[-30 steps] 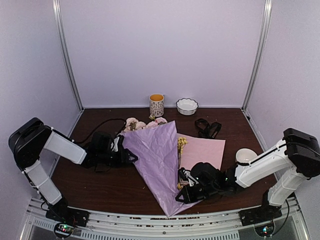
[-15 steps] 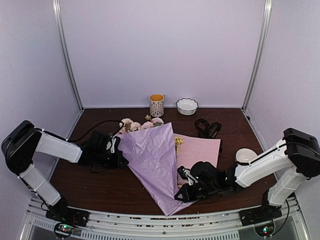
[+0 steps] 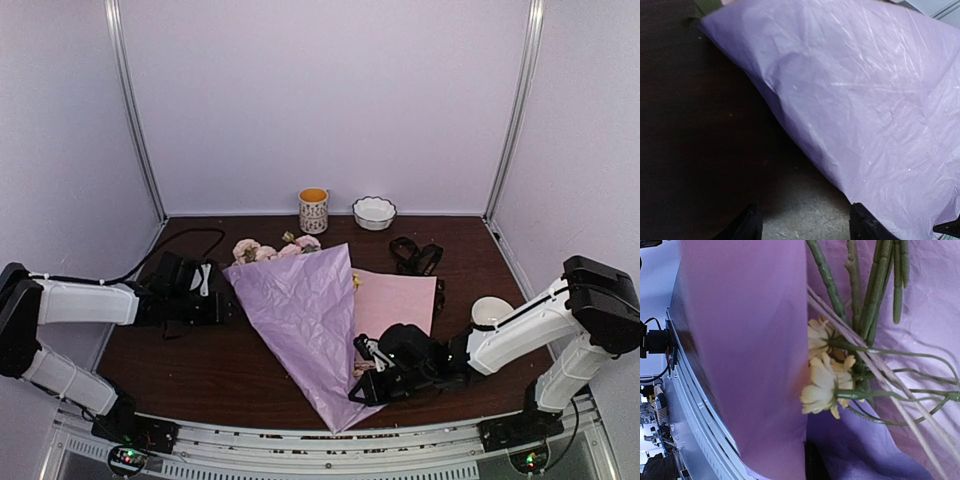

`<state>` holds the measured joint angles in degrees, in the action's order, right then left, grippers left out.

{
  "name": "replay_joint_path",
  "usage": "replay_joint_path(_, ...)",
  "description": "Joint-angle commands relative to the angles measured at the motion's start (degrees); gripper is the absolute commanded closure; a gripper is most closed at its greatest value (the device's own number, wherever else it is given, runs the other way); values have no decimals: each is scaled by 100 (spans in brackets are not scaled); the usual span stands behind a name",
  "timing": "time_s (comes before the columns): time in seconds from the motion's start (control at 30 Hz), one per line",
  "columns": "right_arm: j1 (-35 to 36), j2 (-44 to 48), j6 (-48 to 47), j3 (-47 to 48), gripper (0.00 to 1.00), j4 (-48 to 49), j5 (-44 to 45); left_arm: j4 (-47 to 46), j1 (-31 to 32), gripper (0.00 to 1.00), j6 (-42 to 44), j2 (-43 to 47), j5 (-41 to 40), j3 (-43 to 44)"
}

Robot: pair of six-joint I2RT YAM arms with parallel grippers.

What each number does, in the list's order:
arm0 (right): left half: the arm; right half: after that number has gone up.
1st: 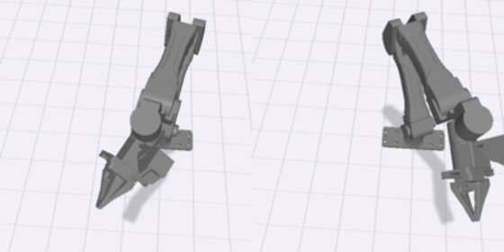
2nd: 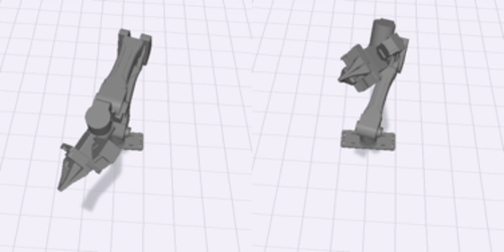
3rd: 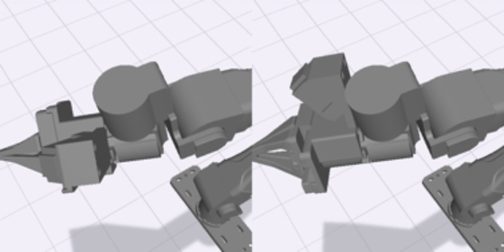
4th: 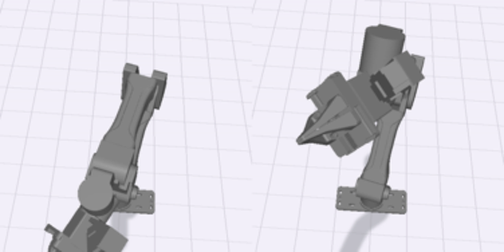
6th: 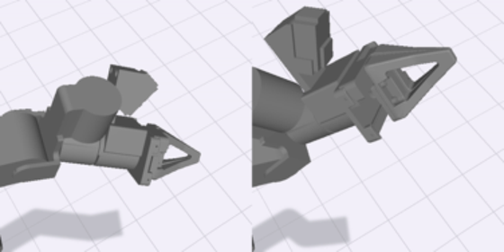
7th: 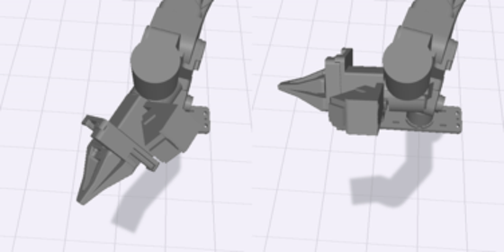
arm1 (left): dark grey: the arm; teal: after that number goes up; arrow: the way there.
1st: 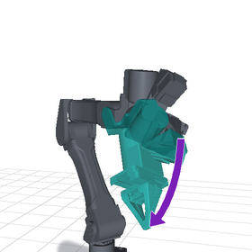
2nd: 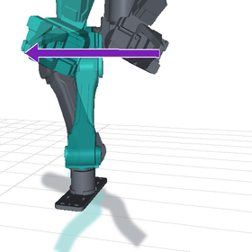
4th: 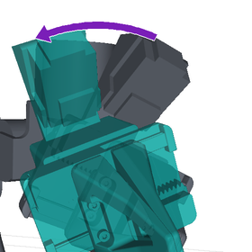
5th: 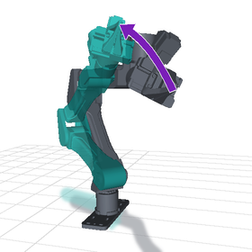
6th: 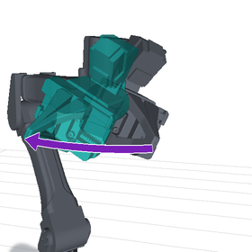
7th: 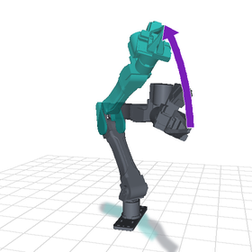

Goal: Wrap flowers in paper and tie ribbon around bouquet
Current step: Press the fold line on the 2/3-folded wrapping paper, then pass from the right arm to the left

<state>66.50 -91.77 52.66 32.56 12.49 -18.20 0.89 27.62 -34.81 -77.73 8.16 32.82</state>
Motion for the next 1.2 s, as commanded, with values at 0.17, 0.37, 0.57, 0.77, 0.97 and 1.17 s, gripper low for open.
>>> replay_joint_path(0.17, 28, -115, -44, 106, 100, -65, -31, -1341, 744, 24, -692, -268, 1058, -532)
replay_joint_path(0.37, 29, -128, -81, 187, 100, -107, -44, -1342, 1032, 34, -770, -987, 1026, -315)
replay_joint_path(0.57, 30, -97, -94, 191, 100, -171, -17, -1519, 1097, 86, -936, -1200, 999, -322)
replay_joint_path(0.77, 9, -59, -100, 146, 100, -220, -1, -1230, 1097, 100, -773, -1022, 750, -301)
replay_joint_path(0.97, -2, 8, -54, 115, 100, -280, 74, -1026, 1097, 100, -624, -1064, 390, -234)
replay_joint_path(1.17, 62, 95, -448, 583, 87, -1466, 584, -982, 1191, 100, -376, -1041, 411, -122)
